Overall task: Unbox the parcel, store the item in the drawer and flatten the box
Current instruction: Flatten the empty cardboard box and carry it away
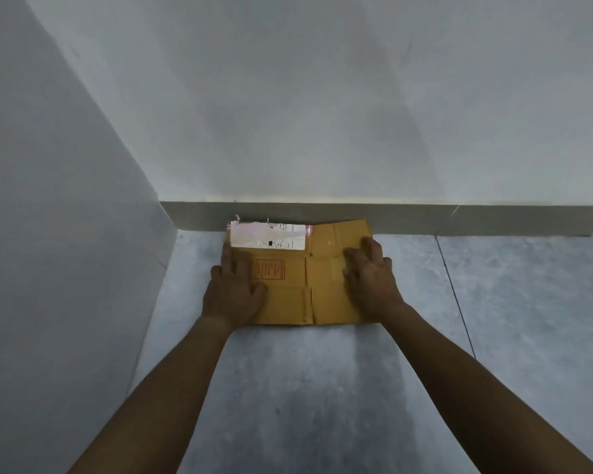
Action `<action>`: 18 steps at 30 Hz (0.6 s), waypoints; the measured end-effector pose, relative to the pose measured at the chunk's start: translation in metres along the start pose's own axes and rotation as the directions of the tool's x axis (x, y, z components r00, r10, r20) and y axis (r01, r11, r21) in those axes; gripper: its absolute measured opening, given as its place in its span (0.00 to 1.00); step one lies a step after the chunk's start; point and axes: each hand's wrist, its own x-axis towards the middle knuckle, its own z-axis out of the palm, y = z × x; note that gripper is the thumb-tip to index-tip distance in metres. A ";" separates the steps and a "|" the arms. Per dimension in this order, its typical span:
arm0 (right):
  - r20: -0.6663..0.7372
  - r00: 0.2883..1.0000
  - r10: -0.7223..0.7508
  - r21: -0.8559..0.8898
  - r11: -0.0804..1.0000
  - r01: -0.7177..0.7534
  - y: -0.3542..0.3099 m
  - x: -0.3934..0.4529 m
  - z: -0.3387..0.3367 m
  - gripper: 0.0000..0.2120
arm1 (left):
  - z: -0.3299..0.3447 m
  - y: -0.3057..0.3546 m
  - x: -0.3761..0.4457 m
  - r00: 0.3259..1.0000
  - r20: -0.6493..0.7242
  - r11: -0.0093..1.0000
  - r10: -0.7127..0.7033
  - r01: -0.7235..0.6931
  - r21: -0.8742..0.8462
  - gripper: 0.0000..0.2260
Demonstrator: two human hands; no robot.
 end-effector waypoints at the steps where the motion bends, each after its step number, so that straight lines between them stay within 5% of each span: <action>1: -0.001 1.000 0.000 -0.014 1.000 0.000 0.003 0.000 0.004 0.19 | 0.005 -0.002 0.002 1.000 -0.006 0.997 0.012 -0.012 0.078 0.31; 4: -0.004 1.000 -0.003 -0.133 0.991 0.003 0.008 0.001 0.012 0.20 | 0.013 -0.007 0.006 0.998 0.040 0.963 0.044 -0.053 0.266 0.36; 18: -0.004 1.000 -0.025 -0.204 0.979 0.023 0.011 -0.002 0.021 0.22 | 0.005 0.003 0.024 0.979 0.205 0.961 -0.007 -0.050 0.271 0.28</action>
